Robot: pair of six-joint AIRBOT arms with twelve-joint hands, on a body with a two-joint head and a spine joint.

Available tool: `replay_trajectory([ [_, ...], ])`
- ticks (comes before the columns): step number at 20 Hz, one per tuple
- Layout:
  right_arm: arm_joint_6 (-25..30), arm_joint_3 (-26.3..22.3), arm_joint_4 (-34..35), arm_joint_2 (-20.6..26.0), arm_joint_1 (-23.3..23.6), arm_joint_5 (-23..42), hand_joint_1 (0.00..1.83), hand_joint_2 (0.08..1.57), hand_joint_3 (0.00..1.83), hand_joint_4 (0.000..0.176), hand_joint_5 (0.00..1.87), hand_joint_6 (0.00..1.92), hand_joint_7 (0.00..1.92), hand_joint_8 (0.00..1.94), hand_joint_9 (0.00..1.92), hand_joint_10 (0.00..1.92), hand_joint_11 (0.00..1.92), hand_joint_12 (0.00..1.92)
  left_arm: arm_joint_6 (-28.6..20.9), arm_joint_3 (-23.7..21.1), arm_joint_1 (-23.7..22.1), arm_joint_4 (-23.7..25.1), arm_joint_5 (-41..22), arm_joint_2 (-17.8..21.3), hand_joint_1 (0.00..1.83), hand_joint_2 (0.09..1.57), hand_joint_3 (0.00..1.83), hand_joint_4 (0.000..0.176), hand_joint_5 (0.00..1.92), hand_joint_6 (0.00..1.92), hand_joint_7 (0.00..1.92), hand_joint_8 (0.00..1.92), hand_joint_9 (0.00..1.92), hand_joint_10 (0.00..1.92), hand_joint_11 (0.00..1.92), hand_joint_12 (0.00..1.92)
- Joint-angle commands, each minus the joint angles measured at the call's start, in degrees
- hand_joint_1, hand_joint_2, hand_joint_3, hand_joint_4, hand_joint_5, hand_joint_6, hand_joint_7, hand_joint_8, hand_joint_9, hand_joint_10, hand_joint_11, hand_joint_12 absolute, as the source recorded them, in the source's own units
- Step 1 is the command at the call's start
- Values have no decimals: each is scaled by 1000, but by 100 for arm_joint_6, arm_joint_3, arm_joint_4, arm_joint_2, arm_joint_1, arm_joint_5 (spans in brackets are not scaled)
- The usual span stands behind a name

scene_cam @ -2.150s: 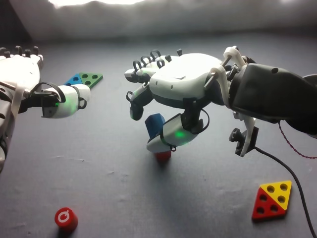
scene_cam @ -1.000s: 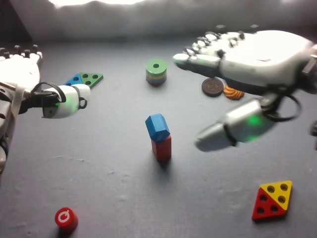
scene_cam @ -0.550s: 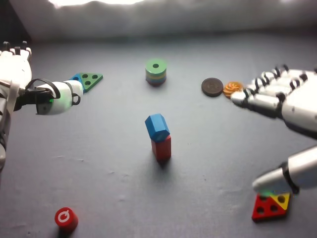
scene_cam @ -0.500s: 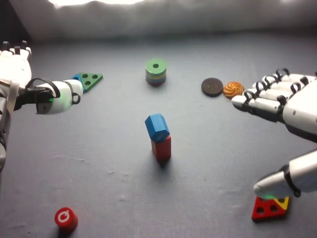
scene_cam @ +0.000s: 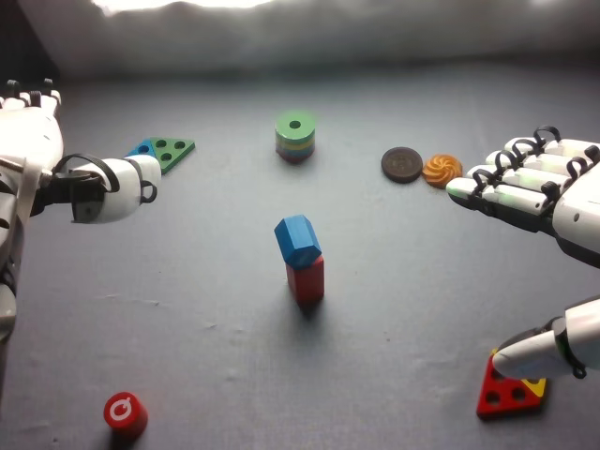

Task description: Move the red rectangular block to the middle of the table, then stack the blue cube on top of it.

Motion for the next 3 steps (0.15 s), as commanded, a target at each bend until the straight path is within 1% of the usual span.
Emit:
replay_trajectory([
  [1, 39, -5, -85, 57, 28, 515, 275, 821, 0, 0, 0, 0, 0, 0, 0, 0, 0, 0, 5, -9, -57, 522, -343, 71, 0, 1163, 0, 0, 51, 2, 53, 1, 33, 0, 0, 165],
  [3, 39, -5, -86, 55, 26, 491, 253, 835, 0, 0, 0, 0, 0, 0, 0, 0, 0, 0, 22, -35, -67, 532, -343, 71, 0, 1162, 0, 0, 66, 8, 69, 7, 42, 4, 0, 165],
])
